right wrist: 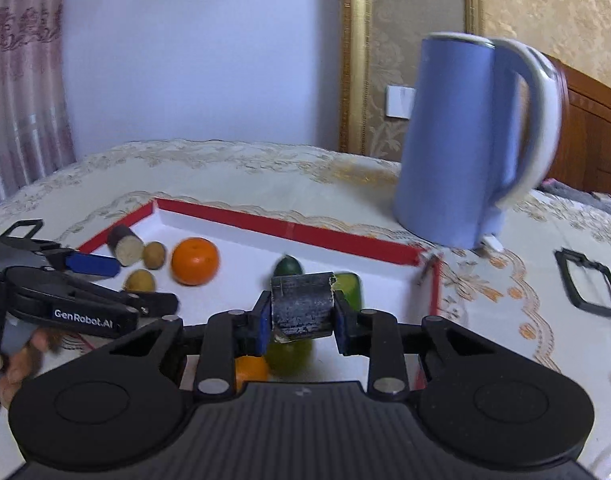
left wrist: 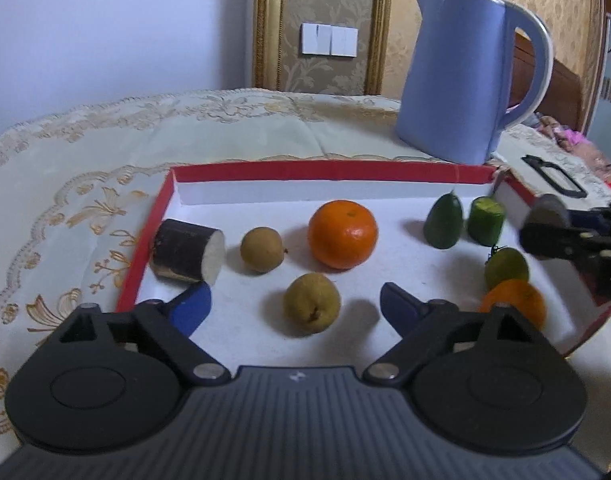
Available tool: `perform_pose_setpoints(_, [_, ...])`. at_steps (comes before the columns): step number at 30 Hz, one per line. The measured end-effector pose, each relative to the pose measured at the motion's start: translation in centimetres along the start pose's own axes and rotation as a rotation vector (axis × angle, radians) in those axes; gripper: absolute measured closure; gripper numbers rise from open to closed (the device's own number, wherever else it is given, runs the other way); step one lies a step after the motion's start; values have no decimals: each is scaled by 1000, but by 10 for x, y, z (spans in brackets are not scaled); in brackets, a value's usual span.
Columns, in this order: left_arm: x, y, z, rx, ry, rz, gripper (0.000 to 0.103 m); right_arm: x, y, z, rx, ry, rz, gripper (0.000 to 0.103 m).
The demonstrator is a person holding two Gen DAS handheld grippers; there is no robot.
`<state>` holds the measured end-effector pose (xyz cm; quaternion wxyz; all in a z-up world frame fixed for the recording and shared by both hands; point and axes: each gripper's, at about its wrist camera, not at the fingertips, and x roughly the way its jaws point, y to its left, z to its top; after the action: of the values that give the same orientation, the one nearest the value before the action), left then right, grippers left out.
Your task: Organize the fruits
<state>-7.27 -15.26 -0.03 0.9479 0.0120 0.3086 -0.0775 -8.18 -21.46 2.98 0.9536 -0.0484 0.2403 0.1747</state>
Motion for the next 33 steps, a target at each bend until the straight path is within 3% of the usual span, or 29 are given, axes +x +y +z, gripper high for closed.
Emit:
perform_pose_setpoints(2, [-1,1,-1,12,-2,19,27,-1,-5,-2,11,1,-13,74])
perform_pose_setpoints(3, [-3,2,-1,16,-12,29,38,-2,-7,-3,12,2,-22,74])
perform_pose_setpoints(4, [-5,3,-1,27,-19,25,70,-2,-8,-5,8,4,-29,74])
perform_pose_setpoints(5, [-7,4,-1,31,-16,-12,78,-2,-9,-6,0,7,-39,74])
perform_pose_setpoints(10, [-11,-7,-4,102,-20,19,78,-3,-12,-11,0,22,-55,74])
perform_pose_setpoints(16, [-15,-5,-6,61,-5,-25,78,-5,-11,-13,-7,26,-48,74])
perform_pose_setpoints(24, [6,-13,15,38,-25,-70,78,-15,-9,-15,-12,25,-51,73])
perform_pose_setpoints(28, [12,-22,7,70,-47,-40,77,-12,-5,-22,-55,70,-73,74])
perform_pose_setpoints(33, [11,-15,6,28,-55,-65,78,6,-3,-23,-61,111,-67,74])
